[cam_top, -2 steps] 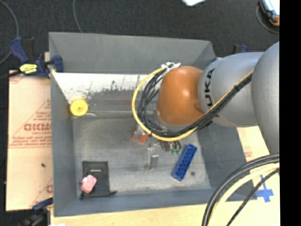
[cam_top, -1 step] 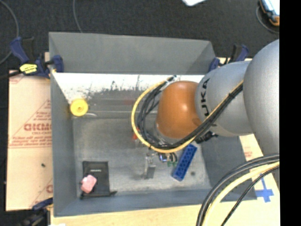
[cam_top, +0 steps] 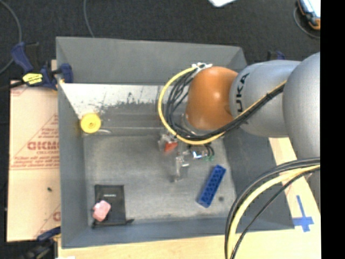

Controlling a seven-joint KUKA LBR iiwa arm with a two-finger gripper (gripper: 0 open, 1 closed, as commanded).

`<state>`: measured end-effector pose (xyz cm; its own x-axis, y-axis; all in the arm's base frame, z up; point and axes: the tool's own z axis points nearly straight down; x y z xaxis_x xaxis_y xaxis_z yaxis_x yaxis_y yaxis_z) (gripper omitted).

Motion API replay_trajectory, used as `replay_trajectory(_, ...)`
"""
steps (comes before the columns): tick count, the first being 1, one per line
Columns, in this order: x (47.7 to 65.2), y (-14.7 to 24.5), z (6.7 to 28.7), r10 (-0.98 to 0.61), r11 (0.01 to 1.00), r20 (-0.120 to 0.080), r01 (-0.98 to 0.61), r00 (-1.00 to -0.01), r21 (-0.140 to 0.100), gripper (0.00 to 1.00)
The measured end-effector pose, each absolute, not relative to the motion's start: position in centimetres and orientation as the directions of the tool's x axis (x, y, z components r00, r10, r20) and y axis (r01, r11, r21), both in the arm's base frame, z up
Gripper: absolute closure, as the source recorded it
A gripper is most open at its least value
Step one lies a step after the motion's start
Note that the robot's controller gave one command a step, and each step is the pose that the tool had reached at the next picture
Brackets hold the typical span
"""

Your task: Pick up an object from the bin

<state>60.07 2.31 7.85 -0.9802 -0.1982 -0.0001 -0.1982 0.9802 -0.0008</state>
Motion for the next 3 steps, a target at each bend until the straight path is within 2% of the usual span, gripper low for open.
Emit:
replay_trajectory(1,51.41,0.63,8.91,-0.34,0.94,-0.006,-0.34,-0.94,0.002,1.0)
replay_trajectory(2,51.41,0.63,8.91,-0.338,0.941,-0.006,-0.338,-0.941,0.002,0.0)
replay_trajectory(3,51.41,0.62,8.91,-0.336,0.942,-0.006,-0.336,-0.942,0.003,0.0)
